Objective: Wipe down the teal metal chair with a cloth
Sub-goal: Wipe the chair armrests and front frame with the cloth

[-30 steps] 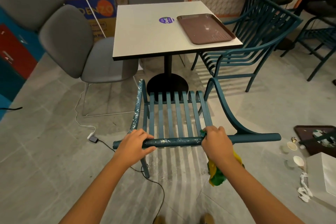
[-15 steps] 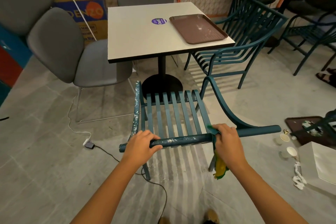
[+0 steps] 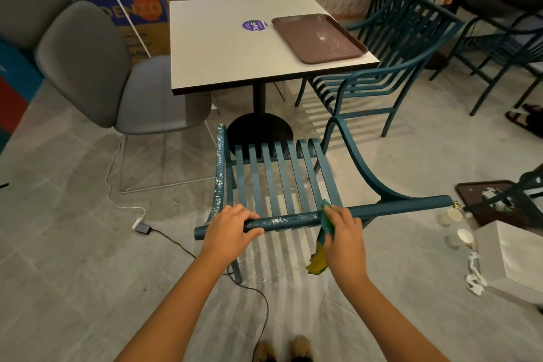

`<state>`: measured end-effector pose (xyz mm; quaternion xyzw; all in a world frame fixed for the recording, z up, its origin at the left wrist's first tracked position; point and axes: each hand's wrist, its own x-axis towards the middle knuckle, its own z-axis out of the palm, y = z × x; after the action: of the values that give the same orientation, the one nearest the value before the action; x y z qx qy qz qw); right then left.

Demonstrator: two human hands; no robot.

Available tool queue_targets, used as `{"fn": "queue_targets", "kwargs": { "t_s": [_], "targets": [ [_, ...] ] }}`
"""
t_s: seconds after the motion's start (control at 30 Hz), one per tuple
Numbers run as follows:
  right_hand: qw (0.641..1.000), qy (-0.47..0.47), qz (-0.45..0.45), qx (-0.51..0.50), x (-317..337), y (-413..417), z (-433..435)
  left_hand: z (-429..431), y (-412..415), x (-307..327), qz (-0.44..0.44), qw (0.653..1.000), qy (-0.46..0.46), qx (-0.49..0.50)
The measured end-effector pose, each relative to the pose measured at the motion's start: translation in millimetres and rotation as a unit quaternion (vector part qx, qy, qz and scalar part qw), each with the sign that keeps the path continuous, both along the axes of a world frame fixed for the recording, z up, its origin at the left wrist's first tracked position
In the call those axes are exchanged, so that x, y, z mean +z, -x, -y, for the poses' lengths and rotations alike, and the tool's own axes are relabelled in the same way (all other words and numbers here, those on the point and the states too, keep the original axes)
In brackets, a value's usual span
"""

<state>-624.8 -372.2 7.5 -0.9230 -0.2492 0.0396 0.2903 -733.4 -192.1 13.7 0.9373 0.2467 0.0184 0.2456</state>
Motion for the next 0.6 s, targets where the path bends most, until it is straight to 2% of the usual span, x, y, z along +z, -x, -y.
{"fn": "queue_targets", "kwargs": {
  "t_s": [0.17, 0.37, 0.53, 0.6],
  "targets": [
    [0.997, -0.037, -0.041, 0.063, 2.6, -0.1, 6.6, 2.0, -0.5, 1.6, -0.004, 1.000, 0.003, 0.011],
    [0.999, -0.031, -0.035, 0.005, 10.0, -32.7, 33.9, 2.7, -2.0, 2.7, -0.017, 1.000, 0.006, 0.018],
    [0.999, -0.025, -0.047, 0.000, 8.4, -28.2, 28.2, 4.1, -1.4, 3.3, -0.019, 1.000, 0.007, 0.023],
    [0.998, -0.015, -0.044, 0.030, 7.6, -17.5, 17.7, 5.3, -0.9, 3.8, -0.016, 0.999, 0.007, 0.029]
  ]
}}
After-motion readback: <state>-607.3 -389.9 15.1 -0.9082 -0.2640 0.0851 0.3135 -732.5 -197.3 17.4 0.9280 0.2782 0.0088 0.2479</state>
